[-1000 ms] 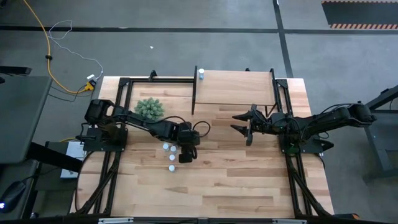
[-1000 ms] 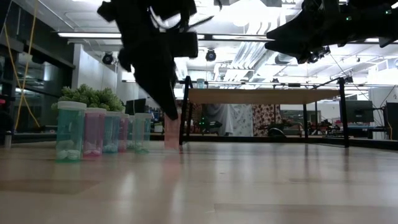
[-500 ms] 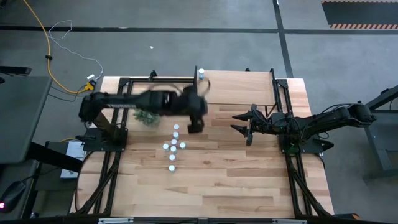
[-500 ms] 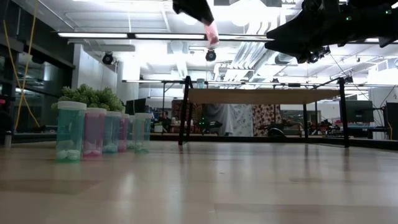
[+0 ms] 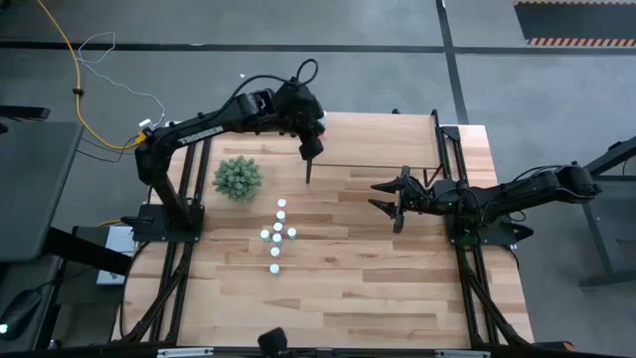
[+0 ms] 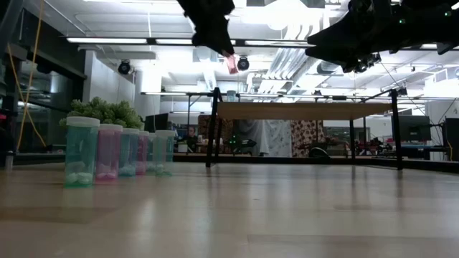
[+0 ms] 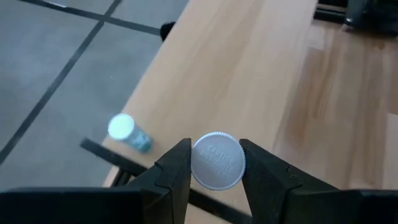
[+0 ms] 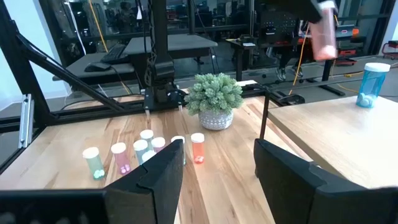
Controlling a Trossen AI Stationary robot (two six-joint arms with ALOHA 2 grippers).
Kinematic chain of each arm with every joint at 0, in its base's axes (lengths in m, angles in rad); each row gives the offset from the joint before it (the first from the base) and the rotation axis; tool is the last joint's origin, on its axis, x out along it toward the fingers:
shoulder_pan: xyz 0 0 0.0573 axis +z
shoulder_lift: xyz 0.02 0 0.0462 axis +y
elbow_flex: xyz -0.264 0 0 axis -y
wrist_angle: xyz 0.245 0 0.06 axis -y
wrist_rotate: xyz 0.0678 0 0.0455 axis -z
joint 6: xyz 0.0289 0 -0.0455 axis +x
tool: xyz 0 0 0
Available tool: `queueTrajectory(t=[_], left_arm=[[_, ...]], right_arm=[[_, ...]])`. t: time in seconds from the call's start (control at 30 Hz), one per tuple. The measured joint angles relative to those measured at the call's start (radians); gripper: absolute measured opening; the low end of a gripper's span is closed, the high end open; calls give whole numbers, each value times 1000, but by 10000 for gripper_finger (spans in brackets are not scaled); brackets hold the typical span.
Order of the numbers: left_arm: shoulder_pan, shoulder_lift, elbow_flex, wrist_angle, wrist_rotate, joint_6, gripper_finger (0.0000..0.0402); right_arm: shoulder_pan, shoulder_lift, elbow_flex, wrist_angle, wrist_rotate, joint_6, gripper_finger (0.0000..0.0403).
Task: Pick and place medicine bottles onto shelf by color
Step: Put the transparent orange medicine bottle on the shelf
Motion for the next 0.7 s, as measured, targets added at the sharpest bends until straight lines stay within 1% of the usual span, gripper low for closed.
queueTrajectory(t=[0.2,0.33,0.47,0.7], left_arm=[[-3,74,0,57,-7,40,113],[24,116,19,13,-19,39,113],[53,120,26,11,-24,31,113],[74,122,26,-48,-16,23,113]], right_arm=[[0,0,0,17,0,0,188],[0,0,0,17,0,0,188],[0,0,0,15,0,0,188],[0,0,0,18,0,0,188]])
